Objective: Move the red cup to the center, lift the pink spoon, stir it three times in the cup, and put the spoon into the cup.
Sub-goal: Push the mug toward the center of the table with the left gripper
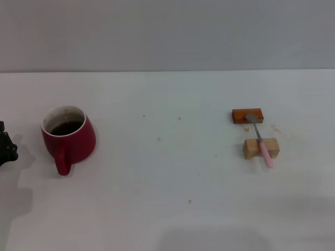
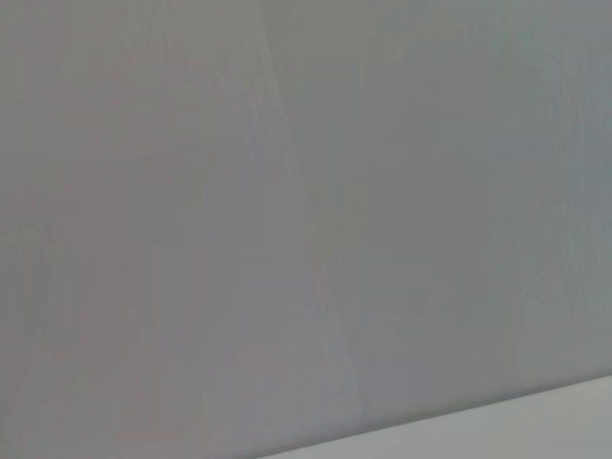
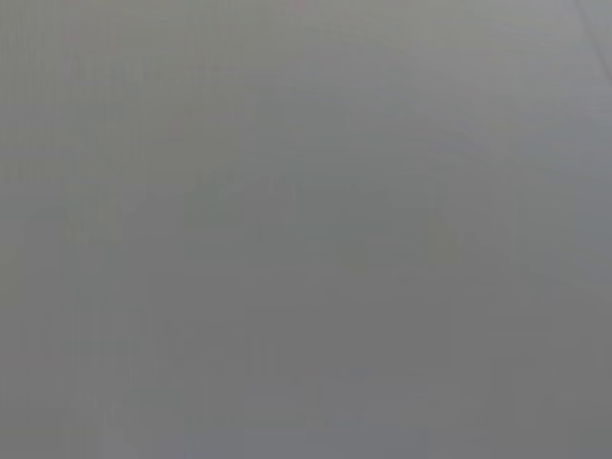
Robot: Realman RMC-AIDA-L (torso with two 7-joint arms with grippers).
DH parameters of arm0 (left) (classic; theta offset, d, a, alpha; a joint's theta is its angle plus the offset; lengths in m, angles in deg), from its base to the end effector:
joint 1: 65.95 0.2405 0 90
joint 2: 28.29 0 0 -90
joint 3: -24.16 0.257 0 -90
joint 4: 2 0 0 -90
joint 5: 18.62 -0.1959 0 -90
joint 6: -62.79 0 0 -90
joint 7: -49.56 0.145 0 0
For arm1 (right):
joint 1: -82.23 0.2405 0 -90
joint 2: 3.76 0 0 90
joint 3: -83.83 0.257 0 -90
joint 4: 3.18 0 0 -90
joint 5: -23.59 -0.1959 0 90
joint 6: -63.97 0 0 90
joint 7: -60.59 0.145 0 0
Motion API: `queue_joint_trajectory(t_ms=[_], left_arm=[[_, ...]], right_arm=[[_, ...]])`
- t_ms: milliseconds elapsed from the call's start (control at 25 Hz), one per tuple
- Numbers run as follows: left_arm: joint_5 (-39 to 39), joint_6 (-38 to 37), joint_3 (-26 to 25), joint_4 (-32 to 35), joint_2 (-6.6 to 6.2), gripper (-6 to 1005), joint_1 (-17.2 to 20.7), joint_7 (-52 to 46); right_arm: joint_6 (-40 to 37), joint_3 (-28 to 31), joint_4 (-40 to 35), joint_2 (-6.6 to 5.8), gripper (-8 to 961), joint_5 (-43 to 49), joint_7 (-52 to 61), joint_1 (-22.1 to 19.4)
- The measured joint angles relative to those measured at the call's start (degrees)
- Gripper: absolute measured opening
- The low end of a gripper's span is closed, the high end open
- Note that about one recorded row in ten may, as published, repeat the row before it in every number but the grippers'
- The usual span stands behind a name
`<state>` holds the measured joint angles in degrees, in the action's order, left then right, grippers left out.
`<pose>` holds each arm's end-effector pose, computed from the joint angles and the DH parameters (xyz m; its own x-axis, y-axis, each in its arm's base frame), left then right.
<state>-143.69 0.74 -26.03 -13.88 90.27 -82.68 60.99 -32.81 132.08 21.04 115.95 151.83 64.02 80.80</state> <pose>-0.3732 0.2836 0.0011 0.8654 0.1067 0.4896 0.4880 0.0427 -0.8718 0.3285 0.1825 0.0343 0.6030 0.4070 -0.6861 -0.7793 0.1167 -0.6157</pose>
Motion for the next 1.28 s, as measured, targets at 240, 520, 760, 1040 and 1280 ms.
queue_joint_trajectory(t_ms=[240,520,760,1040,1280], left_arm=[[0.0,0.0,0.0,0.0,0.0,-1,0.1,0.0],[0.0,0.0,0.0,0.0,0.0,-1,0.0,0.0],[0.0,0.0,0.0,0.0,0.0,-1,0.1,0.0],[0.0,0.0,0.0,0.0,0.0,-1,0.2,0.0],[0.0,0.0,0.0,0.0,0.0,0,0.2,0.0]], right_arm=[[-0.1,-0.3,0.0,-0.01,674,0.0,0.0,0.1],[-0.6,-0.7,0.0,-0.08,674,0.0,0.0,0.1],[-0.6,-0.7,-0.1,-0.09,674,0.0,0.0,0.0],[-0.6,-0.7,-0.1,-0.09,674,0.0,0.0,-0.1],[-0.6,-0.7,-0.1,-0.02,674,0.0,0.0,-0.1]])
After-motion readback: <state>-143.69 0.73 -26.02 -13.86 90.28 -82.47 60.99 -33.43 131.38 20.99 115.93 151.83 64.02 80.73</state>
